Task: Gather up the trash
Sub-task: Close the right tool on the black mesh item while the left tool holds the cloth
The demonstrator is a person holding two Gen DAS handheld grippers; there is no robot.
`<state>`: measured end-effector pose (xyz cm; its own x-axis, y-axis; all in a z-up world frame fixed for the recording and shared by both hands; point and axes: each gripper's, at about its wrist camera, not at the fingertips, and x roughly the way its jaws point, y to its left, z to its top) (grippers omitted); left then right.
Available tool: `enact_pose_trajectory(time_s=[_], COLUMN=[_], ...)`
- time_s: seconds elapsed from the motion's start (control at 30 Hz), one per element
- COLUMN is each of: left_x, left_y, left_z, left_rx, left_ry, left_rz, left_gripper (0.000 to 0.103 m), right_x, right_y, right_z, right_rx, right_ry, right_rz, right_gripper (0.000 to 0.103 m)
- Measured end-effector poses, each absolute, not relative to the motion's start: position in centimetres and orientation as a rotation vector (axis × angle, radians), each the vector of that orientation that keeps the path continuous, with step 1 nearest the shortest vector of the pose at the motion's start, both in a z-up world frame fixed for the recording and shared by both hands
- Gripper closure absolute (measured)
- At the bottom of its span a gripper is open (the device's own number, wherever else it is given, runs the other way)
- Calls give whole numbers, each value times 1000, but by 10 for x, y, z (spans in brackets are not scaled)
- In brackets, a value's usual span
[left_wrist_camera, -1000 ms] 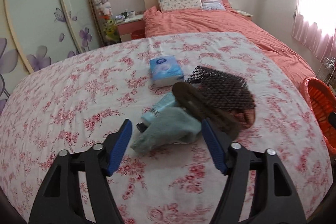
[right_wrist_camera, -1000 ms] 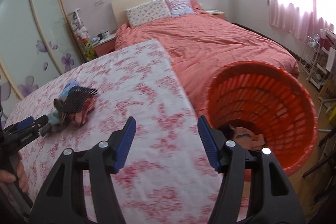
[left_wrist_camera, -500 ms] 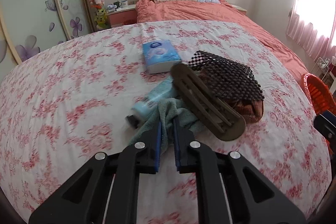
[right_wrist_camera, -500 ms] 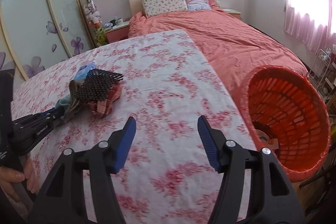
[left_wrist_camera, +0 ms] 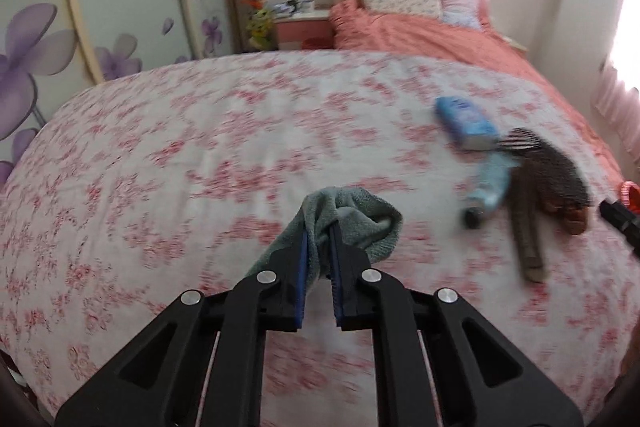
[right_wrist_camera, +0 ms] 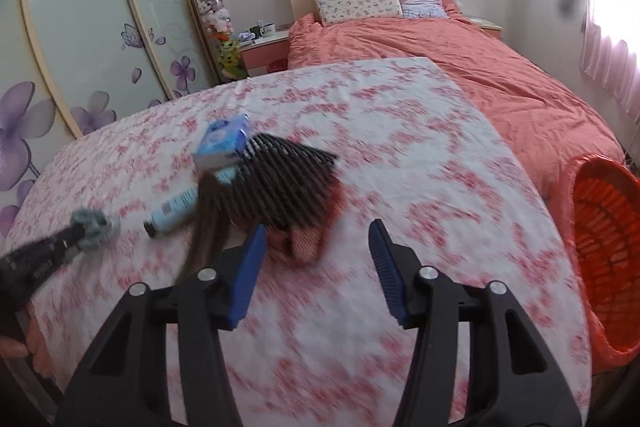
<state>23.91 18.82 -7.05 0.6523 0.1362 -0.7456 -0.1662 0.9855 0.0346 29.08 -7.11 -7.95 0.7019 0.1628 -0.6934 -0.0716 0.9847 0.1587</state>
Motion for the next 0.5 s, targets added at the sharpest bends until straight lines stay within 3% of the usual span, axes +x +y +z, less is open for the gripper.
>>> enact_pose_trajectory(time_s=[0.3, 0.5], left_x=[252, 252], left_y=[201, 206], left_z=[-87, -88], left_rx=[-76, -116], left_ry=[877, 871], left_rz=[178, 167], left_gripper=[82, 81], right_x=[347, 369], right_y=[-47, -37], right_z=[-77, -86], right_rx=[142, 98], right_ry=[805, 845], right_rz=[102, 93], right_gripper=[52, 52])
